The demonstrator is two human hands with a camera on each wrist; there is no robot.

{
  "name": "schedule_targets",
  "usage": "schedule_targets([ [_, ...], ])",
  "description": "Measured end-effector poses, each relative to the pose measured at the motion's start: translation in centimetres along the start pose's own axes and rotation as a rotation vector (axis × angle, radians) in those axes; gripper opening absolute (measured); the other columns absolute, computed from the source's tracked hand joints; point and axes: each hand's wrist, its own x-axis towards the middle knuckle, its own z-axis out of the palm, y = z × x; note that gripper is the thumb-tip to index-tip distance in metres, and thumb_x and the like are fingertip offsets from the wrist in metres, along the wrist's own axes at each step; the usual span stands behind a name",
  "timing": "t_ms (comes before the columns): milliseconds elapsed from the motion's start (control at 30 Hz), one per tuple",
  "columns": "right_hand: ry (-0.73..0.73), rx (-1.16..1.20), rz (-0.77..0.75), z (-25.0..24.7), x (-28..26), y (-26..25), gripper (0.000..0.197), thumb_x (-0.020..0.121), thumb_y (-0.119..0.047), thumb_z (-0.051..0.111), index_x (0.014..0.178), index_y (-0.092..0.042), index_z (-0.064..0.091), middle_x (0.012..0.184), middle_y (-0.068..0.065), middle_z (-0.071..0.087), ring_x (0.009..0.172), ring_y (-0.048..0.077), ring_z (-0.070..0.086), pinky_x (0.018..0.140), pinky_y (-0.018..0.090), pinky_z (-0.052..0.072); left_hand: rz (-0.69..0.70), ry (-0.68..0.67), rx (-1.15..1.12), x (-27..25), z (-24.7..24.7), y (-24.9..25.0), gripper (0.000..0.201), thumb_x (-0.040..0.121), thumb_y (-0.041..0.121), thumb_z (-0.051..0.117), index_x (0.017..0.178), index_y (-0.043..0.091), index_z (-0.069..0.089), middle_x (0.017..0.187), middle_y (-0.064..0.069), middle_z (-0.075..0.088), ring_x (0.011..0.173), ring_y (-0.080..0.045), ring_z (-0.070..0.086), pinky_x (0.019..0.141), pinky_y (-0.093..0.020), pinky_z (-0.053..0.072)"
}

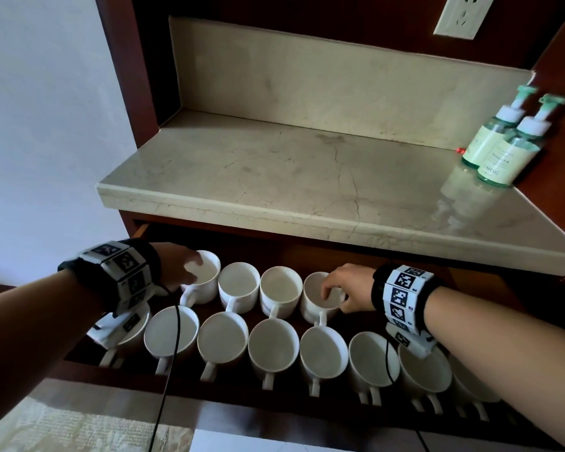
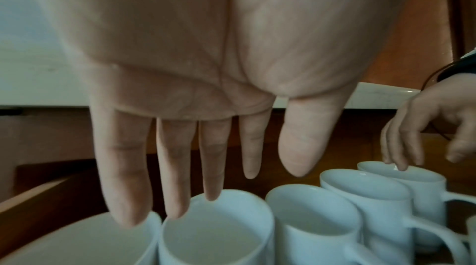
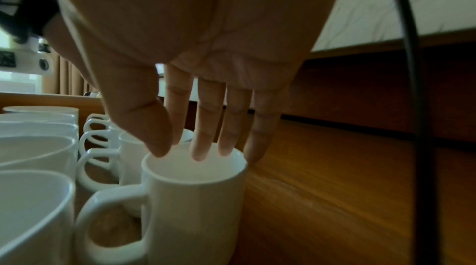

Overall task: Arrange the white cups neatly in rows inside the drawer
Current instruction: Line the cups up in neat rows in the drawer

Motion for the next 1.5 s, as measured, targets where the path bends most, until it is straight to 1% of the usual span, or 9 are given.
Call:
schedule_targets([
  [100, 0.058, 0.031, 0.021, -0.2, -0.5, 0.3, 0.035, 0.08, -0.016, 0.066, 0.114, -0.023, 0.064, 0.119, -0.003, 0.063, 0.108, 0.015, 0.057, 0.074, 0.018, 0.033, 0.058, 0.008, 0.006, 0.1, -0.9, 0.9, 0.048, 0.095, 0.034, 0.047, 0.141, 0.025, 0.037, 0.143, 0.001, 0.044, 0.133, -0.017, 0.041, 0.11, -0.027, 0.029],
  [267, 0.116, 0.094, 0.086, -0.2, -1.8, 0.3, 0.03, 0.081, -0.021, 0.066, 0.11, -0.021, 0.065, 0.113, -0.002, 0.066, 0.104, 0.018, 0.061, 0.082, 0.028, 0.049, 0.147, 0.048, -0.004, 0.9, -1.9, 2.8, 0.046, 0.095, 0.035, 0.047, 0.14, 0.026, 0.041, 0.139, 0.003, 0.05, 0.129, -0.016, 0.047, 0.107, -0.026, 0.033],
  [500, 0.085, 0.133, 0.173, 0.9, -3.2, 0.0, 0.029, 0.084, -0.025, 0.065, 0.112, -0.019, 0.063, 0.114, 0.004, 0.065, 0.107, 0.021, 0.059, 0.089, 0.035, 0.05, 0.242, 0.04, 0.024, 2.8, -1.0, 5.7, 0.044, 0.095, 0.034, 0.049, 0.137, 0.024, 0.044, 0.136, 0.001, 0.053, 0.125, -0.017, 0.05, 0.106, -0.028, 0.037],
  [700, 0.066, 0.175, 0.222, 2.4, -1.8, -1.6, 0.032, 0.092, -0.029, 0.056, 0.122, -0.019, 0.057, 0.126, 0.009, 0.058, 0.114, 0.028, 0.057, 0.092, 0.033, 0.048, 0.332, 0.061, 0.015, 4.3, 0.5, 8.4, 0.049, 0.093, 0.029, 0.051, 0.141, 0.026, 0.041, 0.145, 0.002, 0.044, 0.134, -0.016, 0.041, 0.112, -0.029, 0.031],
  [900, -0.086, 0.171, 0.272, 2.5, -0.8, -3.4, 0.044, 0.097, -0.038, 0.046, 0.134, -0.014, 0.051, 0.136, 0.011, 0.053, 0.121, 0.029, 0.053, 0.096, 0.033, 0.045, 0.306, 0.054, 0.06, 5.6, 2.1, 9.5, 0.055, 0.093, 0.029, 0.05, 0.145, 0.025, 0.032, 0.152, -0.001, 0.033, 0.141, -0.018, 0.032, 0.116, -0.028, 0.024],
  [1000, -0.09, 0.193, 0.283, 2.6, -0.4, -3.5, 0.034, 0.096, -0.033, 0.048, 0.119, -0.011, 0.062, 0.123, 0.012, 0.062, 0.11, 0.029, 0.059, 0.087, 0.031, 0.049, 0.305, 0.046, 0.058, 6.1, 2.6, 9.7, 0.054, 0.093, 0.031, 0.051, 0.144, 0.026, 0.034, 0.152, -0.001, 0.033, 0.14, -0.017, 0.033, 0.116, -0.027, 0.025],
  [1067, -0.069, 0.231, 0.287, 2.7, -0.2, -3.3, 0.03, 0.095, -0.03, 0.049, 0.111, -0.013, 0.068, 0.117, 0.009, 0.066, 0.106, 0.028, 0.061, 0.088, 0.032, 0.052, 0.306, 0.044, 0.064, 6.3, 2.9, 9.8, 0.054, 0.092, 0.033, 0.052, 0.143, 0.028, 0.036, 0.151, 0.0, 0.035, 0.139, -0.017, 0.034, 0.116, -0.027, 0.025],
  [1333, -0.053, 0.265, 0.276, 3.1, 0.1, -2.6, 0.026, 0.093, -0.03, 0.051, 0.108, -0.02, 0.07, 0.112, 0.005, 0.068, 0.103, 0.025, 0.063, 0.09, 0.038, 0.054, 0.333, 0.027, 0.106, 6.6, 2.9, 10.2, 0.053, 0.091, 0.028, 0.052, 0.142, 0.028, 0.037, 0.149, -0.002, 0.038, 0.137, -0.017, 0.037, 0.115, -0.028, 0.028],
  [1500, -0.039, 0.205, 0.2, 2.5, -0.9, -2.2, 0.035, 0.094, -0.032, 0.052, 0.127, -0.018, 0.057, 0.131, 0.007, 0.058, 0.118, 0.026, 0.055, 0.097, 0.032, 0.047, 0.381, 0.047, -0.042, 4.8, 1.2, 8.1, 0.051, 0.089, 0.028, 0.059, 0.138, 0.027, 0.044, 0.143, 0.002, 0.044, 0.129, -0.013, 0.047, 0.107, -0.023, 0.035],
])
